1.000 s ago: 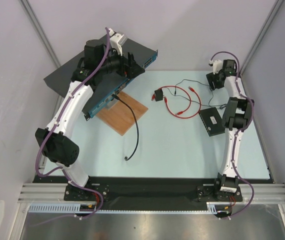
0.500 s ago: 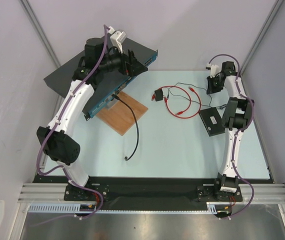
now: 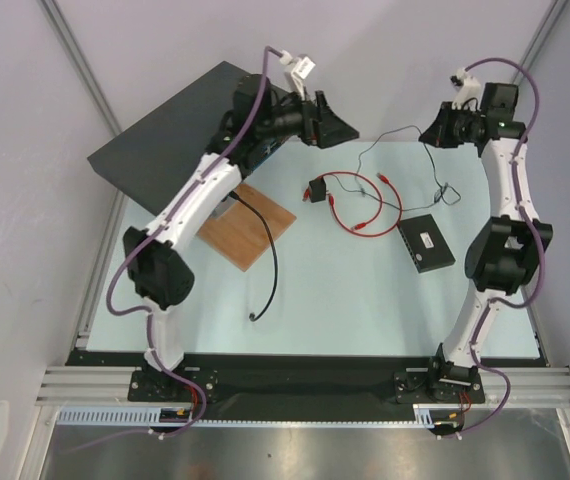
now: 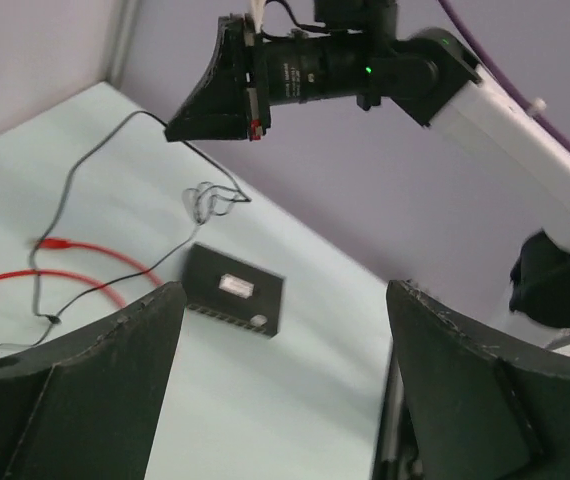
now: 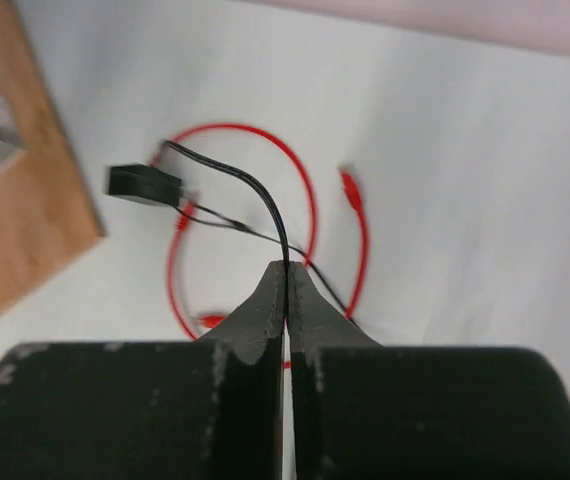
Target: Insert the plug into the switch port
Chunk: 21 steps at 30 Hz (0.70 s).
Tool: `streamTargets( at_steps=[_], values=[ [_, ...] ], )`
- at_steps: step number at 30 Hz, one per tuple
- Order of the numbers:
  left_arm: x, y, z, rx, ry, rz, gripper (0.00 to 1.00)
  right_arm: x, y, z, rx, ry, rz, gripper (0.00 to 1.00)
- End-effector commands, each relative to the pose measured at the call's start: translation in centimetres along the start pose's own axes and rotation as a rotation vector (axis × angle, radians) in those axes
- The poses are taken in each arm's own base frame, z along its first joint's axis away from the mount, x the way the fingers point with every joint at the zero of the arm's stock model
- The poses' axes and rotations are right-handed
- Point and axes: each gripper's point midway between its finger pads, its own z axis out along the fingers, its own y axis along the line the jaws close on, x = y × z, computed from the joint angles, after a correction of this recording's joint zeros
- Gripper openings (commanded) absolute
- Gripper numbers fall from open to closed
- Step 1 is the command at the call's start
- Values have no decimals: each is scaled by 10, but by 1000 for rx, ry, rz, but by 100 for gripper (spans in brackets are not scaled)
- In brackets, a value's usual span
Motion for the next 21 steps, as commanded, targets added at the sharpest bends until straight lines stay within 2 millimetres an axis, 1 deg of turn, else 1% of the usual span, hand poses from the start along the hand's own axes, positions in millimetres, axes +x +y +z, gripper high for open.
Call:
streamTargets(
  at_steps=[1,2,3,4,5,6,7,8,9,10,11,12,13,15,16,17,18,19,20,21],
  values=[
    [-6,-27,39,89,-57,-133,87,-17,34,-26,-80,-67,49,0],
    [-1,-27,49,91,-58,-156,87,-25,44,-41,-81,-92,38,0],
    [-5,-30,56,91,-80,-168,87,-14,46,-43,-86,-73,54,0],
    [7,-32,71,109,-70,-219,86,-13,50,-48,-87,-77,52,0],
    [10,-36,78,116,-73,-240,86,-16,57,-60,-83,-91,36,0],
    [11,-40,83,128,-83,-254,86,-6,58,-61,-79,-71,46,0],
    [23,-41,95,121,-74,-303,86,-3,60,-64,-77,-69,45,0],
    [28,-42,100,117,-73,-324,86,-4,63,-71,-76,-76,39,0],
    [41,-46,109,115,-57,-365,85,4,66,-73,-88,-63,49,0],
    [51,-38,118,87,-60,-398,85,7,68,-76,-94,-64,47,0],
    [58,-36,125,85,-57,-423,85,7,70,-80,-101,-73,37,0],
    [66,-39,132,86,-53,-453,84,3,77,-88,-116,-99,8,0],
    [68,-32,137,48,-73,-463,84,11,77,-88,-125,-89,17,0],
    [73,-29,145,-9,-86,-442,85,14,86,-97,-162,-94,20,0],
    [76,-36,149,4,-85,-424,85,22,88,-98,-179,-80,28,0],
    [82,-37,151,4,-74,-425,85,26,92,-100,-196,-75,27,0],
    [87,-39,154,-6,-62,-426,85,24,97,-108,-195,-95,15,0],
    [94,-33,154,-40,-48,-444,85,27,100,-110,-200,-103,14,0],
    [104,-23,154,-80,-42,-468,85,35,99,-108,-206,-108,18,0],
    [104,-20,152,-99,-47,-482,86,40,102,-110,-209,-113,17,0]
  ],
)
